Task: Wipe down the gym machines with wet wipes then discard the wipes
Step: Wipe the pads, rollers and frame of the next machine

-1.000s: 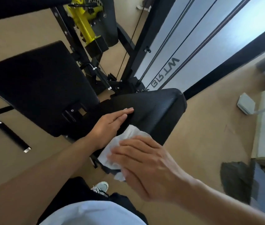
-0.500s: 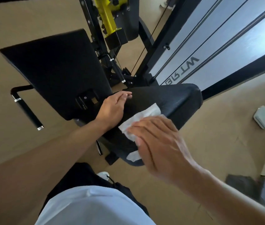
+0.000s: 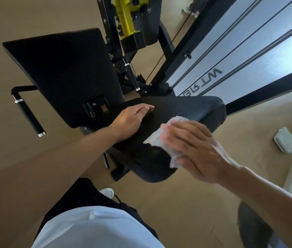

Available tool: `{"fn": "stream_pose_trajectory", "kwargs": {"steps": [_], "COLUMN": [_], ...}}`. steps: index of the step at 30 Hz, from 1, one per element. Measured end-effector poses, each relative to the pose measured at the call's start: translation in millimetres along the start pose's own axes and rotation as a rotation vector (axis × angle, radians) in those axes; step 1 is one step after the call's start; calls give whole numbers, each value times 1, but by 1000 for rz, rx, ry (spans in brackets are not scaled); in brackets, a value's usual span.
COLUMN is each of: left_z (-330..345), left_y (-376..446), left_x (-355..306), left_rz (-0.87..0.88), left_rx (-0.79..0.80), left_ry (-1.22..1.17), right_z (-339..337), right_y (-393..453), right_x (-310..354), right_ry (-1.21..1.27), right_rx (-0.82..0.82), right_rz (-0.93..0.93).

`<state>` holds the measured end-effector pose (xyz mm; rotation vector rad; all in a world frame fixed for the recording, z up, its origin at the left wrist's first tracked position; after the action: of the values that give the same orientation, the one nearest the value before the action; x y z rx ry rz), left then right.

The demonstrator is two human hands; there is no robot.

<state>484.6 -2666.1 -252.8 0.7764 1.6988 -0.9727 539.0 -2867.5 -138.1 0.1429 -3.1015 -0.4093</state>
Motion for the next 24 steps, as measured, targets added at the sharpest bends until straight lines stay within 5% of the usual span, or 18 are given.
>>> {"fn": "stream_pose_trajectory", "kwargs": {"steps": [4,7,14,20,24], "left_z": [1,0,-3,-3,-6], "left_y": [-1,-2,1,-1,2], "left_x": [-3,-5,3,0,9], "left_rz": [-14,-6,-31,-47,-121], "left_rx": [55,0,-154,-112,-185], "left_ry": [-17,-37,-89,-92,-174], "right_z": [-17,-25,-23,-18,5], "right_y": [-19,-5,66,66,86], "right_x": [-65,-64,52,-94,-105], "right_ry": [10,48,156,19,-13], "right_rx": [-134,-132,455,918,1072], "right_rz": [500,690,294,696,628]}}
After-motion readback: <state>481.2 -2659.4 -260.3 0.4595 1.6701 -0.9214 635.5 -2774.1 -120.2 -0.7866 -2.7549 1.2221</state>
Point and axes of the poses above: each hand's wrist, its own y-axis towards the middle knuckle, its own z-axis out of the palm, x = y × z, the point moved 3 cm from there along y, towards the middle knuckle, and after that the axes turned 9 degrees about -x, right-handed, at the moved point
